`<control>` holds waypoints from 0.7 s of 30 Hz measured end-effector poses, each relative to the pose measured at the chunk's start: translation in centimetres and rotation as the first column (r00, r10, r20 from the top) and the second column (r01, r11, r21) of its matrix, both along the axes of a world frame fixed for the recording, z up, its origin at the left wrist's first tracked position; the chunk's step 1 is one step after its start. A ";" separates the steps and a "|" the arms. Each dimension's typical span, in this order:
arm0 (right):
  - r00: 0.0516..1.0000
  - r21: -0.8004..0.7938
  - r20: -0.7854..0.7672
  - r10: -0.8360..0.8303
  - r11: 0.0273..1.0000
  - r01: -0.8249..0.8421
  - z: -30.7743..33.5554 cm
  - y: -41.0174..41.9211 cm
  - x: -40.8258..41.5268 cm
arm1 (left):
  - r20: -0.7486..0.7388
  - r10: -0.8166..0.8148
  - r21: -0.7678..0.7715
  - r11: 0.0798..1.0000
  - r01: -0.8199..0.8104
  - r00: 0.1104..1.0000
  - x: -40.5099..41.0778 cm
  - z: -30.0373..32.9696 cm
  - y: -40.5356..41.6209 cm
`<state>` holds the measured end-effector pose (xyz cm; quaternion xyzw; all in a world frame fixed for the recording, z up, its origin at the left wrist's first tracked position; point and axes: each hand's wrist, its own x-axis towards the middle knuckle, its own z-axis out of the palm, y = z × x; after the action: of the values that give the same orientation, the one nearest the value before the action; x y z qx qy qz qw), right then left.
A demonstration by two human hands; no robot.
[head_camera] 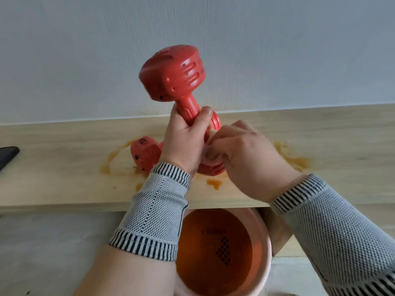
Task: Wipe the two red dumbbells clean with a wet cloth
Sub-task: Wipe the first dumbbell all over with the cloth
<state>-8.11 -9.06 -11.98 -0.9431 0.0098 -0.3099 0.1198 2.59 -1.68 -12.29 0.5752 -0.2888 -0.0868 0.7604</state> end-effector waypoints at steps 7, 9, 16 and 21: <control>0.975 0.261 -0.082 -0.206 0.940 0.221 0.4 -1.9 -0.4 | -0.047 -0.018 -0.038 0.999 0.016 0.999 0.2 0.3 0.3; 0.939 0.457 -0.109 -0.325 0.823 0.338 0.5 -2.6 -0.7 | -0.055 0.004 -0.077 0.997 -0.009 0.998 0.3 0.3 0.1; 0.974 0.971 -0.188 -0.123 0.123 0.203 0.2 -3.0 -1.1 | -0.323 -0.046 -0.283 0.958 -0.050 0.945 1.1 1.8 0.6; 0.999 0.985 -0.033 0.038 -0.166 0.038 0.0 -3.3 -1.0 | -0.179 -0.155 -0.197 0.973 0.119 0.972 0.9 1.3 1.0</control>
<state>-9.13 -12.34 -12.03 -0.5248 0.2461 -0.1691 0.7971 3.49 -0.67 -10.95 0.4696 -0.2595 -0.1675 0.8271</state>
